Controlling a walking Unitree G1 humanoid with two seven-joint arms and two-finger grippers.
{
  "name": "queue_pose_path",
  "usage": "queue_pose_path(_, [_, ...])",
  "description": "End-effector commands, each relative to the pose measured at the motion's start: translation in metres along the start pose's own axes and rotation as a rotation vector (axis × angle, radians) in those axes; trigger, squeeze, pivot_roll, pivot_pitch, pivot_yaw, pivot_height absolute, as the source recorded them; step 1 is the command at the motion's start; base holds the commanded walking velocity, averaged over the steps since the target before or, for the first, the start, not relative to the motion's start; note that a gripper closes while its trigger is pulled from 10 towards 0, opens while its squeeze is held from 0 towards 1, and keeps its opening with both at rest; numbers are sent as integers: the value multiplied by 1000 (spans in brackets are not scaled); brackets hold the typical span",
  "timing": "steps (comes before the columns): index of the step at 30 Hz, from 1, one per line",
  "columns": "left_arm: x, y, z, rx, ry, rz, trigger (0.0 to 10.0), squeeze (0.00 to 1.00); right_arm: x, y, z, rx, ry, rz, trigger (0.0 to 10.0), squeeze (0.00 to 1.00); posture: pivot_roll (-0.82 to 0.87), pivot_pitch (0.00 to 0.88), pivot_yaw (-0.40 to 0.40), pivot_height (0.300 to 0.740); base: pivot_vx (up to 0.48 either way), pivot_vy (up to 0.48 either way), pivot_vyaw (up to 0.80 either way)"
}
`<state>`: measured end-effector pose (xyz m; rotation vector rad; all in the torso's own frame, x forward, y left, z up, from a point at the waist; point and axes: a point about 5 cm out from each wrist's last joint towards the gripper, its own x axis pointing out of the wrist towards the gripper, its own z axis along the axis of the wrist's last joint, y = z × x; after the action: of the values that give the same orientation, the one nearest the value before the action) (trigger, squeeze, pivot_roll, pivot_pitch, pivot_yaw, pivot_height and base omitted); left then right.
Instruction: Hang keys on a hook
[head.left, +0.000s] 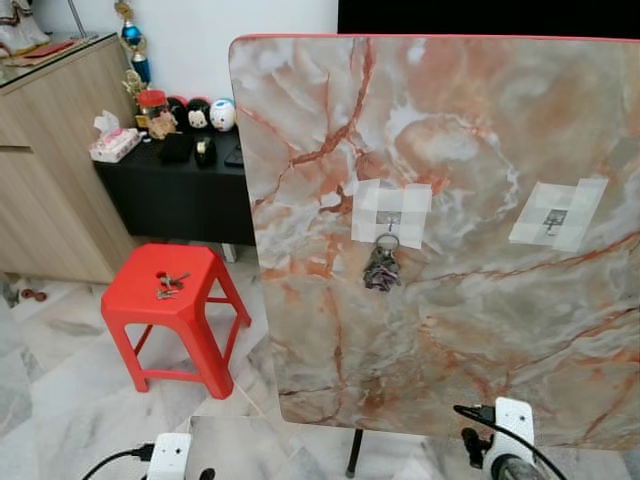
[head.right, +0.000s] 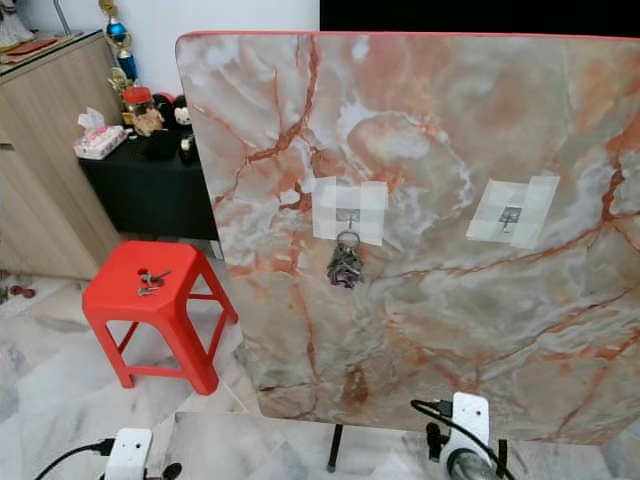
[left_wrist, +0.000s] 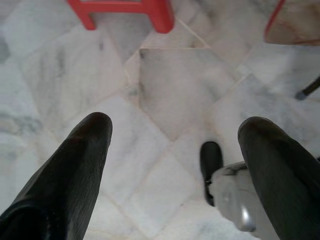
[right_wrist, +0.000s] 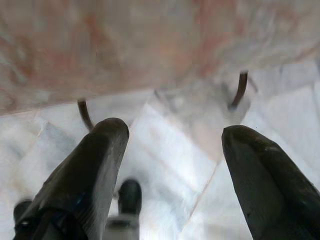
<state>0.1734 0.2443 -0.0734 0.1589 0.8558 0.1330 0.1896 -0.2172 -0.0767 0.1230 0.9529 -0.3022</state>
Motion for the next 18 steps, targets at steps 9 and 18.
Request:
queue_pose_path(9, [-5, 8, -17, 12, 74, -11, 10000, 0, -7, 19, -42, -71, 121, 66, 10000, 0, 75, 0, -31, 740, 0, 0, 0])
queue_pose_path(18, [-7, 2, -26, -32, 109, -24, 10000, 0, -7, 13, -46, -110, 133, 90, 10000, 0, 76, 0, -39, 740, 0, 126, 0])
